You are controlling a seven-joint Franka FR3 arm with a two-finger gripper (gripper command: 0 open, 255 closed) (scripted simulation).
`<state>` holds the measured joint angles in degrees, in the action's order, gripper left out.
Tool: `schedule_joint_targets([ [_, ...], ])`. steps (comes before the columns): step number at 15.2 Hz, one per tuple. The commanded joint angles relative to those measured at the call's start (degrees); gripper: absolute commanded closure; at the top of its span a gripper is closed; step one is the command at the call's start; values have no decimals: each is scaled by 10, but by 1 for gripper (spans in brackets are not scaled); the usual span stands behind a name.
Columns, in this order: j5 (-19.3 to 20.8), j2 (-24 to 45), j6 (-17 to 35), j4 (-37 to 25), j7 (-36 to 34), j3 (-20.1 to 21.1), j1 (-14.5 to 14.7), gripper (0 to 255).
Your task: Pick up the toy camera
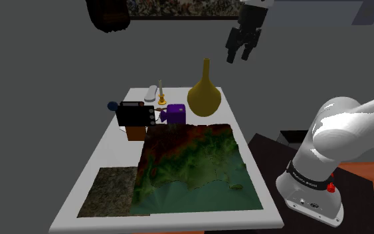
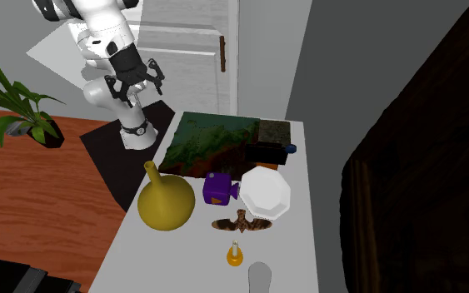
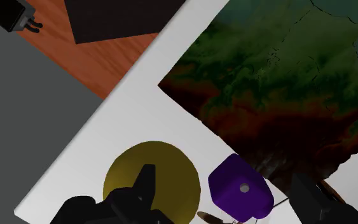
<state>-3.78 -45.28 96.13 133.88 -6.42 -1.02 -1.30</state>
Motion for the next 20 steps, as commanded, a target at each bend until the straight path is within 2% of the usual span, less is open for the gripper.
schedule_joint_targets([
  [1, 0, 0, 0, 0, 0, 0, 0, 0],
  [10, -5, 196, 83, -93, 77, 18, 50, 0],
  [20, 2, 405, 119, -246, 149, 52, 93, 0],
])
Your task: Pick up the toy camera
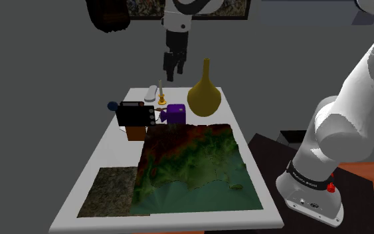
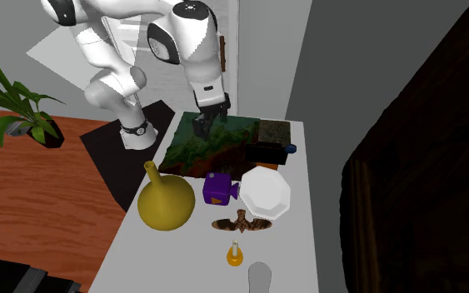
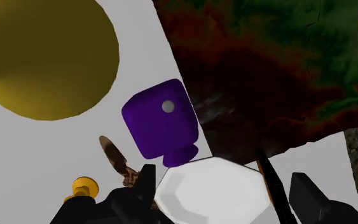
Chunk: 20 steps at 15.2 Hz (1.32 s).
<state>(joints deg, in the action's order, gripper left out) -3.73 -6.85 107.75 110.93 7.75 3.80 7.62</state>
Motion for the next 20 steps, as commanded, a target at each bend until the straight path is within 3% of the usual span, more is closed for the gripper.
schedule_joint_targets([
  [1, 4, 41, 3, -34, 13, 8, 8, 0],
  [14, 59, 309, -36, -309, 80, 59, 76, 0],
  [20, 60, 314, 8, -270, 80, 58, 75, 0],
])
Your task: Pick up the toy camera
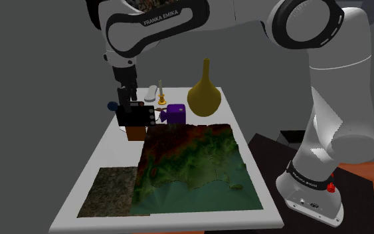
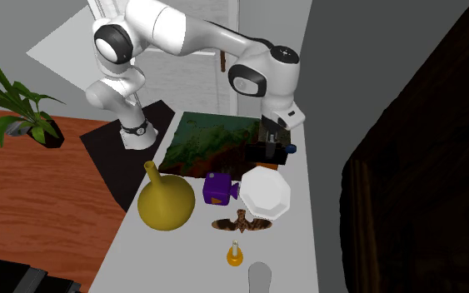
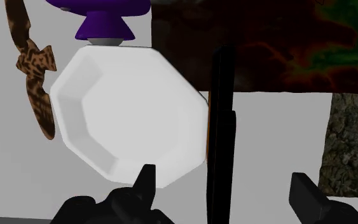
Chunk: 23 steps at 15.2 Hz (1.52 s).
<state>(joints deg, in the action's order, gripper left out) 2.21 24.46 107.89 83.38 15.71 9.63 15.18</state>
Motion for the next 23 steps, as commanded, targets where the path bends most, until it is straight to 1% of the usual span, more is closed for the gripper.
schedule_joint_targets([
  [1, 0, 2, 14, 12, 0, 0, 0, 0],
  [3, 1, 3, 18, 15, 0, 0, 0, 0],
  [4, 0, 2, 19, 17, 1, 0, -1, 255],
  [13, 1, 3, 18, 15, 0, 0, 0, 255],
  [23, -1, -4, -56, -52, 0, 1, 1, 255],
])
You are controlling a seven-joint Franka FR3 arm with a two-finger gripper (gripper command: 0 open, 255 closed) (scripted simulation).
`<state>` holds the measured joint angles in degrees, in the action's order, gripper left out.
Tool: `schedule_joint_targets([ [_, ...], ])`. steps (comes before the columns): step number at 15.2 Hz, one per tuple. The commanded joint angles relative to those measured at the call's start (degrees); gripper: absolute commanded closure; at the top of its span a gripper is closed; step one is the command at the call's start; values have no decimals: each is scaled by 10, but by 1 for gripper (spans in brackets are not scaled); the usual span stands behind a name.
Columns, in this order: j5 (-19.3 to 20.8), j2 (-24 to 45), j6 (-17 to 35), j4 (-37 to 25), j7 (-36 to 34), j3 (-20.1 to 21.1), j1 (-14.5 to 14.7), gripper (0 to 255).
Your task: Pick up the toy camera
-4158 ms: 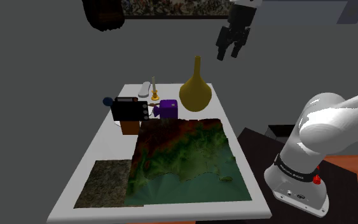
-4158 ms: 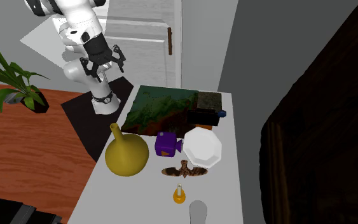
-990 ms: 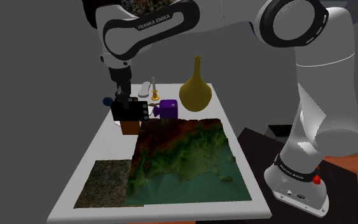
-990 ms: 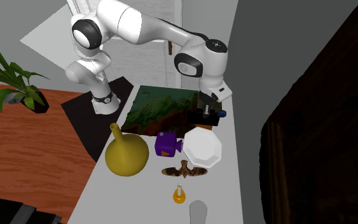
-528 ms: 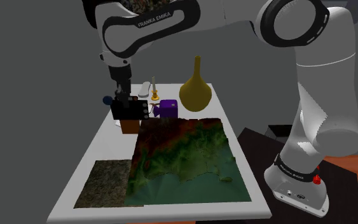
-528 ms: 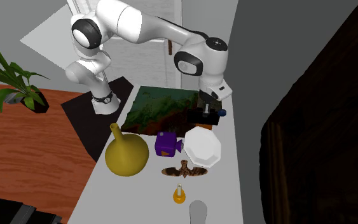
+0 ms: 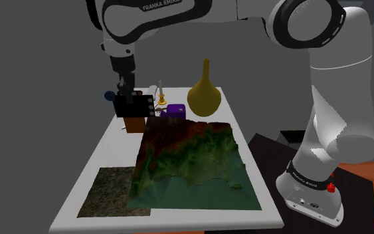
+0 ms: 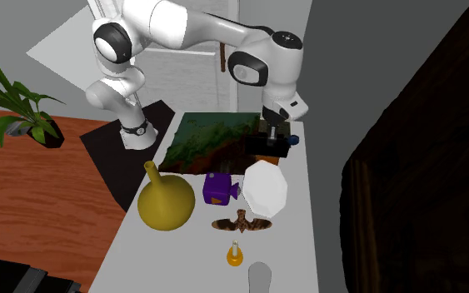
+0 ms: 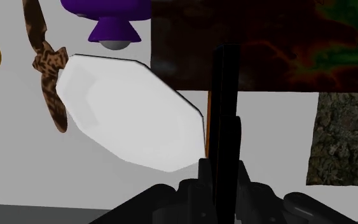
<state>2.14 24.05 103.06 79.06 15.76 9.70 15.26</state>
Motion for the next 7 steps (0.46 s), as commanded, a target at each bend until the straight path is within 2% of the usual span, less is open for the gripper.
schedule_joint_targets([
  [1, 0, 0, -15, -16, 0, 0, 1, 255],
  [7, 0, 2, -48, -52, -1, 1, 2, 255],
])
